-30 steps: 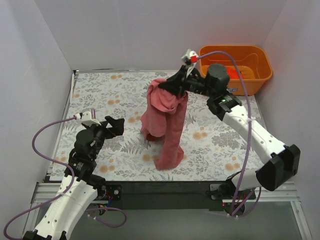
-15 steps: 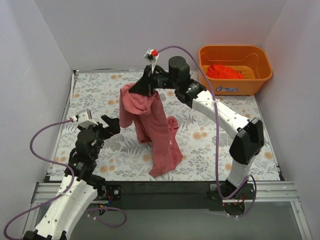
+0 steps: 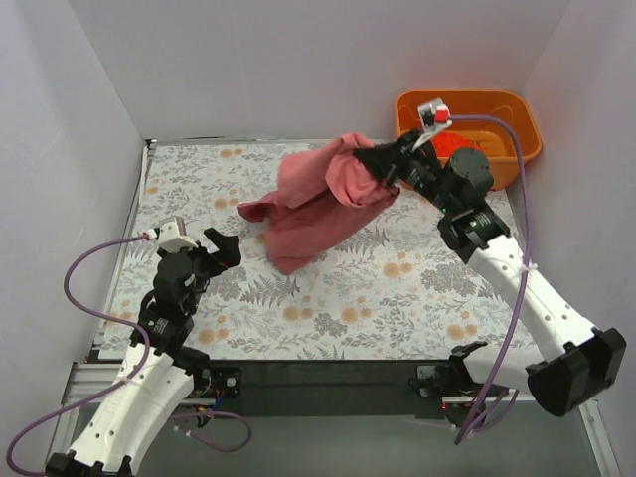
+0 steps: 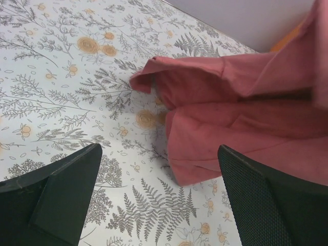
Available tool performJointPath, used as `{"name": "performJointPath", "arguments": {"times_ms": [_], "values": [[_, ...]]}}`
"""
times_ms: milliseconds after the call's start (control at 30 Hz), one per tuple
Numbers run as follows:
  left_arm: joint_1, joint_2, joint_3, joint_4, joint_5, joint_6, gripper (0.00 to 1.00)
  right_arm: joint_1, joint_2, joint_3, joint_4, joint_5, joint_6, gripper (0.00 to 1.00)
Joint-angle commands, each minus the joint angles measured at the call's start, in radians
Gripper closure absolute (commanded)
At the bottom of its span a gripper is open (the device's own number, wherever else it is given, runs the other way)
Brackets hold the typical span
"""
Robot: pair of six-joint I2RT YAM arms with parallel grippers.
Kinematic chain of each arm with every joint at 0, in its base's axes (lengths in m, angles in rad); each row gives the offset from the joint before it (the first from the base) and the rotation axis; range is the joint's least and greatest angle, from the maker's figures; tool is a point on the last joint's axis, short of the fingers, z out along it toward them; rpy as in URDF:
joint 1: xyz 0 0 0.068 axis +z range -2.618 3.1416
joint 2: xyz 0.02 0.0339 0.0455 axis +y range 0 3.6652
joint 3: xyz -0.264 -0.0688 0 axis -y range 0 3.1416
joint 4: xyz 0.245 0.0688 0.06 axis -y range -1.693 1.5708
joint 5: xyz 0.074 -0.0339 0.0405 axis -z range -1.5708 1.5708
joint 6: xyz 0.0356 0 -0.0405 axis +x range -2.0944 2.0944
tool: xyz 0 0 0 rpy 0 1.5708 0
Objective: Fold and stack the t-shirts
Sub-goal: Move the tshirt to the center of the board, then flatten the tshirt out
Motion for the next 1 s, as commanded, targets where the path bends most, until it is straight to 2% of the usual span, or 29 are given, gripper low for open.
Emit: {"name": "performJointPath", "arguments": {"times_ms": [0, 33, 133, 200, 233, 267, 333, 367, 467, 533, 633, 700, 800, 967], "values": [[-0.002, 0.024, 0.030, 0.000, 0.038, 0.010, 0.04, -0.070, -0.110, -0.262, -0.017, 0.178, 0.059, 0.98], [-0.003, 0.030, 0.030, 0.003, 0.049, 0.011, 0.04, -0.111, -0.141, -0.421, -0.017, 0.218, 0.084, 0.97], [-0.003, 0.061, 0.031, 0.010, 0.092, 0.020, 0.04, -0.186, -0.255, -0.671, -0.025, 0.292, 0.102, 0.87], [-0.003, 0.090, 0.036, 0.010, 0.115, 0.025, 0.04, -0.221, -0.316, -0.753, -0.051, 0.361, 0.094, 0.69], [-0.002, 0.101, 0.039, 0.011, 0.123, 0.027, 0.04, -0.244, -0.335, -0.776, -0.109, 0.425, 0.085, 0.61], [-0.003, 0.110, 0.040, 0.010, 0.129, 0.028, 0.04, -0.252, -0.352, -0.799, -0.141, 0.462, 0.065, 0.48], [-0.003, 0.132, 0.045, 0.010, 0.146, 0.028, 0.04, -0.255, -0.389, -0.800, -0.239, 0.554, 0.025, 0.34], [-0.003, 0.138, 0.043, 0.010, 0.150, 0.028, 0.04, -0.255, -0.395, -0.780, -0.288, 0.582, 0.010, 0.22], [-0.003, 0.149, 0.045, 0.008, 0.156, 0.027, 0.04, -0.255, -0.395, -0.708, -0.409, 0.614, -0.059, 0.11], [-0.003, 0.152, 0.043, 0.010, 0.152, 0.027, 0.04, -0.255, -0.378, -0.669, -0.450, 0.533, -0.118, 0.11], [-0.003, 0.164, 0.045, 0.010, 0.147, 0.027, 0.04, -0.233, -0.346, -0.619, -0.453, 0.343, -0.171, 0.13], [-0.003, 0.173, 0.046, 0.007, 0.141, 0.025, 0.04, -0.196, -0.306, -0.577, -0.433, 0.274, -0.187, 0.17], [-0.003, 0.187, 0.053, -0.007, 0.117, 0.016, 0.04, -0.060, -0.222, -0.518, -0.393, 0.219, -0.227, 0.20], [-0.003, 0.214, 0.057, -0.039, 0.066, 0.001, 0.04, 0.071, -0.032, -0.433, -0.291, 0.128, -0.286, 0.21]]}}
